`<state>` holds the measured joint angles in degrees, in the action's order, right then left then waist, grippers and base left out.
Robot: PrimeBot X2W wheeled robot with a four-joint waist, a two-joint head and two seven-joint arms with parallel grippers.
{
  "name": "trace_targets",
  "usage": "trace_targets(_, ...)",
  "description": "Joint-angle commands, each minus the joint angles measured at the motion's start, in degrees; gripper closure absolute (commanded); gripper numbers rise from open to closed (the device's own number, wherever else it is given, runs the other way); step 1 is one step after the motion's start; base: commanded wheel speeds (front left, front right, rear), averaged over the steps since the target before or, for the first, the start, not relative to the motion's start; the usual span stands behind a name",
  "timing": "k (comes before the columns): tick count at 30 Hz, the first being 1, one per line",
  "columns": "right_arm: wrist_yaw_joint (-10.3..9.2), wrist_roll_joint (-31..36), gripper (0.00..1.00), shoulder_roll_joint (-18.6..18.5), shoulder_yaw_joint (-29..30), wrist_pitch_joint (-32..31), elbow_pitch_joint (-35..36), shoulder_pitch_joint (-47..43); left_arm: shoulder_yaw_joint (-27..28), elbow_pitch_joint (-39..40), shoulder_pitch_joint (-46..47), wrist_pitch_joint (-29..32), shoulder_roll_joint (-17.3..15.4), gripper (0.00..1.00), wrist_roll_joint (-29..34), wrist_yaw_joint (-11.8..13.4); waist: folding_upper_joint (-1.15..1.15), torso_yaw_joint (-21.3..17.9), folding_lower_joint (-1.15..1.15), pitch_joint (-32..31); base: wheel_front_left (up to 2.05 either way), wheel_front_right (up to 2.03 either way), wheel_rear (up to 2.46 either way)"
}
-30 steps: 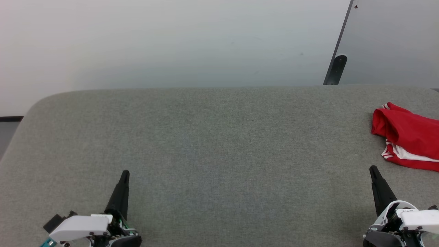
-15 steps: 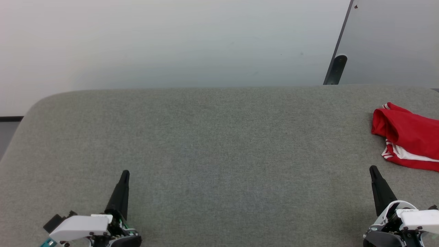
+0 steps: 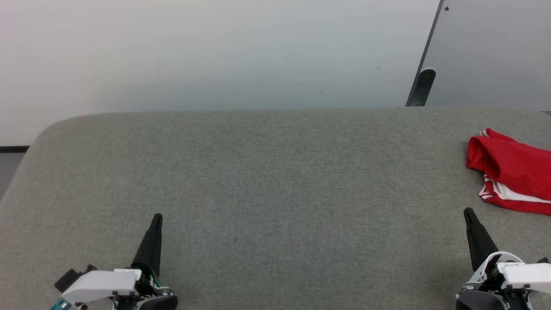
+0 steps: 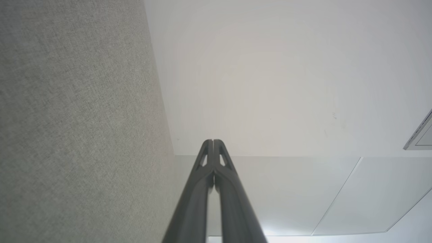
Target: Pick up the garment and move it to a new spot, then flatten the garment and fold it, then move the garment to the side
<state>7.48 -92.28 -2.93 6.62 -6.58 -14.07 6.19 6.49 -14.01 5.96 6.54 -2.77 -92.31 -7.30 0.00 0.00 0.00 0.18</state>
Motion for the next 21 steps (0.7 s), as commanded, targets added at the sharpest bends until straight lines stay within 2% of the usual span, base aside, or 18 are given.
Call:
trace_targets(1, 0.02, -0.26, 1.00, 0.22, -0.10, -0.07, 0.10, 0.11, 0.14, -0.08, 0.60, 0.17, -0.06, 1.00, -0.20, -0.36, 0.00, 0.00, 0.00, 0.00, 0.00, 0.00, 0.00)
trace_targets(21, 0.01, -0.26, 1.00, 0.22, -0.09, -0.07, 0.10, 0.11, 0.12, -0.08, 0.60, 0.17, -0.06, 1.00, -0.20, -0.36, 0.00, 0.00, 0.00, 0.00, 0.00, 0.00, 0.00)
